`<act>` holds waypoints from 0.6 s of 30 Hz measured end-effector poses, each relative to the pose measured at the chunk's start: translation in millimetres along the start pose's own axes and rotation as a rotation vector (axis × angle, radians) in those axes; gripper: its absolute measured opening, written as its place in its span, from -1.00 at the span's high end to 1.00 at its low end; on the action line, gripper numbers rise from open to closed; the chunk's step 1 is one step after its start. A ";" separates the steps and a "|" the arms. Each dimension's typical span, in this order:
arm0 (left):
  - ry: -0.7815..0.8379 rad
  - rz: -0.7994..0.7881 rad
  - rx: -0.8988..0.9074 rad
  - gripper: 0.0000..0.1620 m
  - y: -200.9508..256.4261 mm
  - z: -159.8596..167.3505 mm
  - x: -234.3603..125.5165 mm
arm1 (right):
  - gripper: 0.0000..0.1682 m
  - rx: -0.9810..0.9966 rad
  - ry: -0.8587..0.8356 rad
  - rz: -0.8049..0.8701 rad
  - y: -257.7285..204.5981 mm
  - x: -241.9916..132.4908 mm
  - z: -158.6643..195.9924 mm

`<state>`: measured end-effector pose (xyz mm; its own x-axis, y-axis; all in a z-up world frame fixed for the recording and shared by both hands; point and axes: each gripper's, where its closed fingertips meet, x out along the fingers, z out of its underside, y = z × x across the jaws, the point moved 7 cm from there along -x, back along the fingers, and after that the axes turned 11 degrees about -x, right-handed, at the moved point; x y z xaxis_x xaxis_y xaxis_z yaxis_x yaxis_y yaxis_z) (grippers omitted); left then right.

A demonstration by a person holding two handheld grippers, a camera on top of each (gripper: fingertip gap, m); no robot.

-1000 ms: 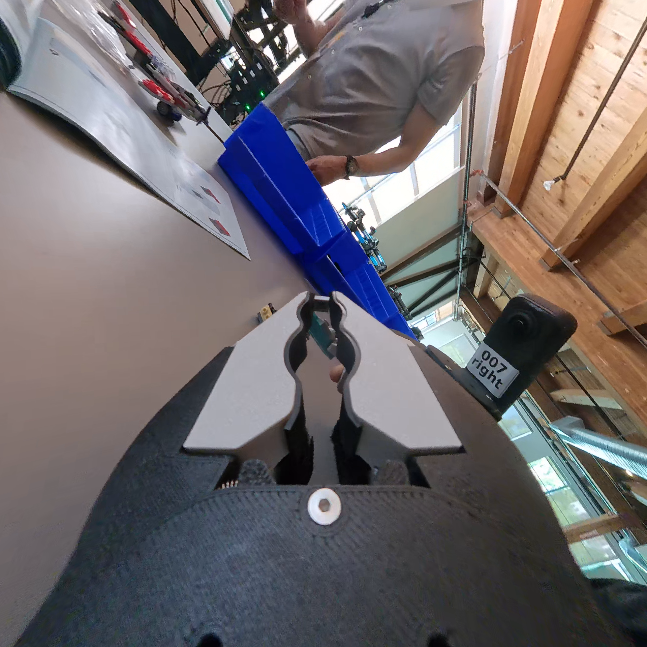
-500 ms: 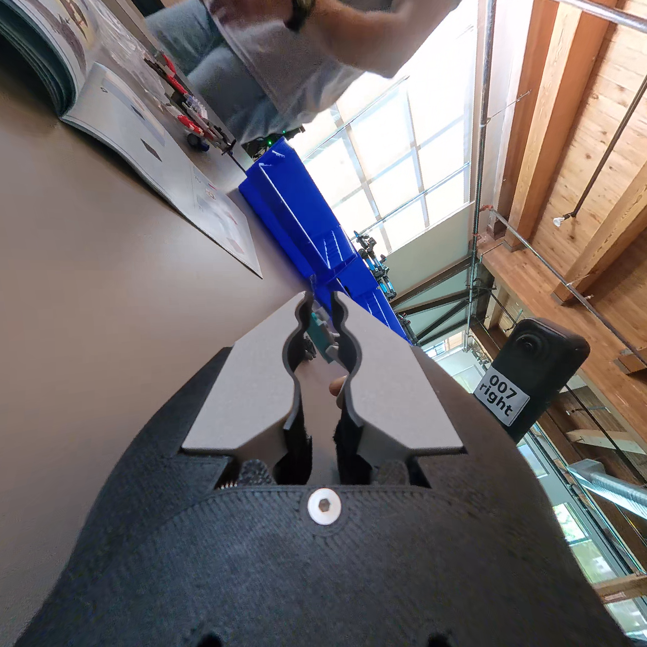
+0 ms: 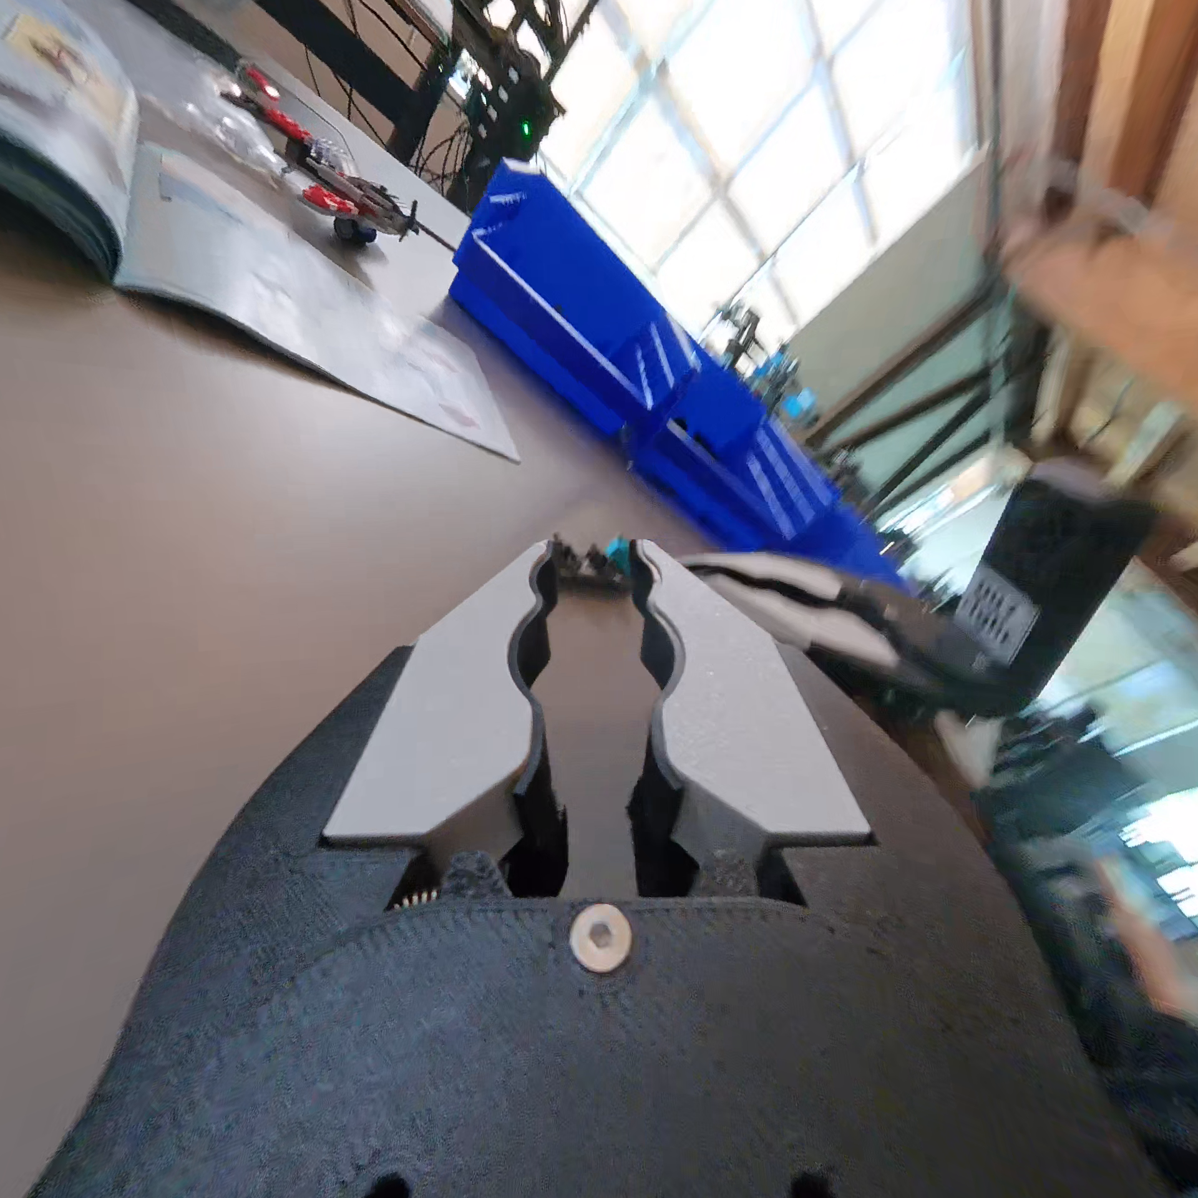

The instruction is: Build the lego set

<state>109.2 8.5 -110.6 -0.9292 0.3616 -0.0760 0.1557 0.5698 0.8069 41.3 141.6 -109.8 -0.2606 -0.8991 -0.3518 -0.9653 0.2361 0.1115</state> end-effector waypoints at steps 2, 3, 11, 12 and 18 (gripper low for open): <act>-0.068 -0.036 0.190 0.64 8.6 14.5 -10.9 | 0.86 0.001 -0.017 0.024 6.8 -6.7 4.5; -0.108 -0.043 0.279 0.60 13.9 27.1 -16.3 | 0.86 0.005 -0.020 0.030 9.4 -9.1 5.8; -0.208 -0.072 0.573 0.62 15.8 101.4 -37.1 | 0.86 0.018 -0.031 0.041 18.4 -13.0 9.2; -0.205 -0.085 0.576 0.70 14.3 102.2 -35.8 | 0.86 0.017 -0.033 0.039 18.2 -12.6 9.1; -0.235 -0.168 0.735 0.77 17.0 112.2 -27.9 | 0.86 0.009 -0.043 0.030 15.2 -12.1 9.6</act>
<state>175.4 90.9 -160.5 -0.8777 0.3274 -0.3499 0.2775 0.9426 0.1857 29.7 159.7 -112.7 -0.2895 -0.8751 -0.3877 -0.9572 0.2658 0.1146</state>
